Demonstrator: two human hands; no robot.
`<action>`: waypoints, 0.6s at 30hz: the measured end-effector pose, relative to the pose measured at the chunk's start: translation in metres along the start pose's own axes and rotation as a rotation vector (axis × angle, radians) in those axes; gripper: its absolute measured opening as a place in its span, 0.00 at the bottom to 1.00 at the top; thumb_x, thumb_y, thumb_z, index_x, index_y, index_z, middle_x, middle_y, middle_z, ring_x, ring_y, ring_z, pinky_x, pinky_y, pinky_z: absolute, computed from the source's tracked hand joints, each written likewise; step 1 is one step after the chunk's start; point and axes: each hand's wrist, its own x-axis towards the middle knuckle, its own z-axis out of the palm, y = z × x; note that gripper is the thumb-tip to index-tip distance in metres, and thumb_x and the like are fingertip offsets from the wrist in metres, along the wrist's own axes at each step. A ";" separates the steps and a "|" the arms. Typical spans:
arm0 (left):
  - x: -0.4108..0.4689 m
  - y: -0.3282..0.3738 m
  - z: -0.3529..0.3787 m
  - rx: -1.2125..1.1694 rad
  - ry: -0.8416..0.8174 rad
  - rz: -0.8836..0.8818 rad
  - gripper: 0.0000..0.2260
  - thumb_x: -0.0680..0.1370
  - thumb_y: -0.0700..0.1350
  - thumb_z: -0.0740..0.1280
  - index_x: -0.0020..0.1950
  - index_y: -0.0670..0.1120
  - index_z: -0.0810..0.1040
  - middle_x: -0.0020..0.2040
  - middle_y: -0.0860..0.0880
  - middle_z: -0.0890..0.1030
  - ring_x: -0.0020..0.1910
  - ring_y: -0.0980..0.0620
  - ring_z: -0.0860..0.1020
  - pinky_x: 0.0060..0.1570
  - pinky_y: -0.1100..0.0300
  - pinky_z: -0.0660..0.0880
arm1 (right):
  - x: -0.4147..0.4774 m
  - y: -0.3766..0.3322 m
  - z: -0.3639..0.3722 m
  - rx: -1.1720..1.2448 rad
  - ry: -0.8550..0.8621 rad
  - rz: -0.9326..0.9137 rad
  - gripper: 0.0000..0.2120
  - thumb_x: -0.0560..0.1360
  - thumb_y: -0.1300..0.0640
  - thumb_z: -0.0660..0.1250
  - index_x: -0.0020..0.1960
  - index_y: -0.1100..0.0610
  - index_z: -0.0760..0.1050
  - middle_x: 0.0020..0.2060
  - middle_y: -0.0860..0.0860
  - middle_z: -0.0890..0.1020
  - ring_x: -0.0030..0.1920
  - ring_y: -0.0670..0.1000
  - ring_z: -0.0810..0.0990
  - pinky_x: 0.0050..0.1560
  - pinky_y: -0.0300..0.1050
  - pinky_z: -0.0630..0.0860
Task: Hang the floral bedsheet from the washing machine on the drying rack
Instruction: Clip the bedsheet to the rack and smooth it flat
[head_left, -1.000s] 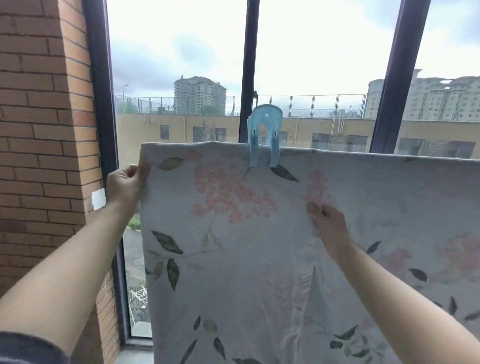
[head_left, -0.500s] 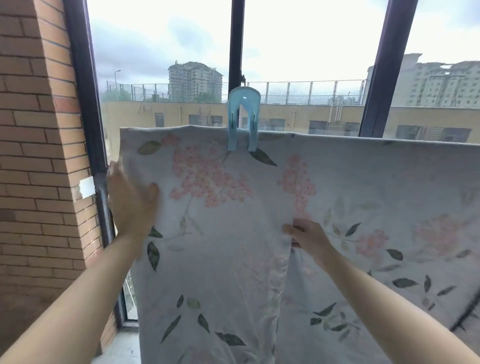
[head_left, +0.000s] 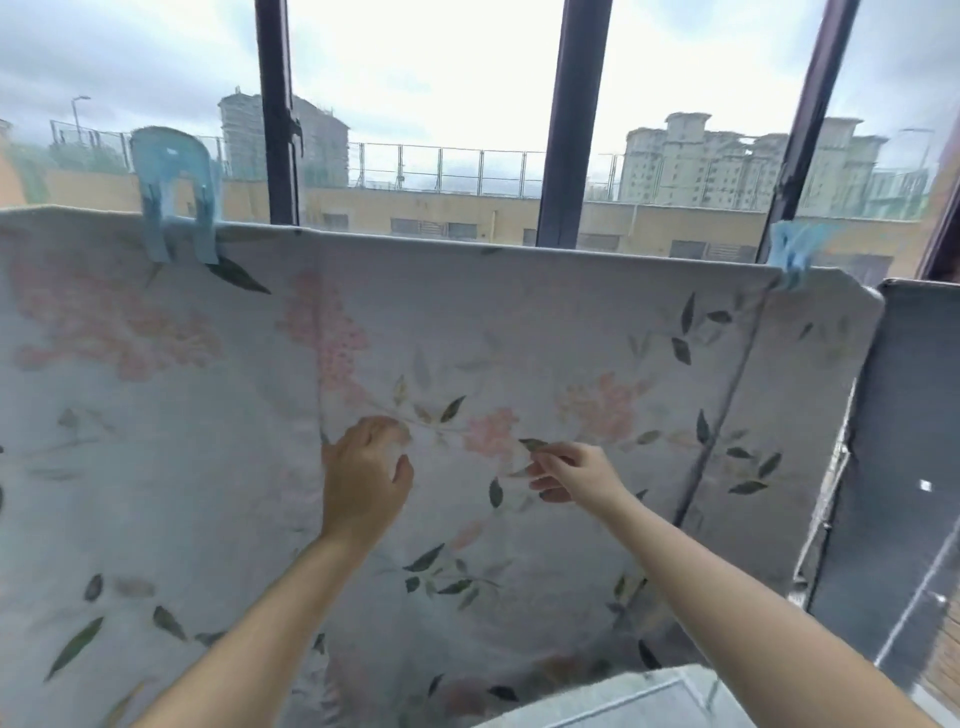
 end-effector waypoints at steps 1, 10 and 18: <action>-0.003 0.024 0.019 -0.051 -0.034 -0.003 0.10 0.68 0.39 0.66 0.47 0.42 0.80 0.50 0.45 0.80 0.51 0.43 0.78 0.52 0.49 0.75 | -0.005 0.008 -0.024 -0.013 0.024 0.005 0.10 0.80 0.59 0.62 0.56 0.63 0.77 0.41 0.53 0.84 0.36 0.47 0.83 0.38 0.41 0.80; 0.019 0.159 0.153 -0.213 -0.210 0.027 0.07 0.71 0.36 0.70 0.48 0.43 0.80 0.48 0.48 0.80 0.49 0.47 0.79 0.49 0.53 0.76 | -0.001 0.069 -0.192 0.040 0.257 0.054 0.07 0.80 0.60 0.61 0.47 0.58 0.77 0.42 0.54 0.83 0.38 0.51 0.81 0.37 0.43 0.76; 0.069 0.262 0.297 -0.338 -0.273 0.017 0.07 0.75 0.38 0.66 0.51 0.45 0.78 0.53 0.50 0.77 0.53 0.50 0.75 0.52 0.57 0.71 | 0.069 0.129 -0.336 0.119 0.419 0.089 0.06 0.80 0.62 0.60 0.48 0.59 0.76 0.42 0.56 0.81 0.35 0.48 0.81 0.32 0.41 0.75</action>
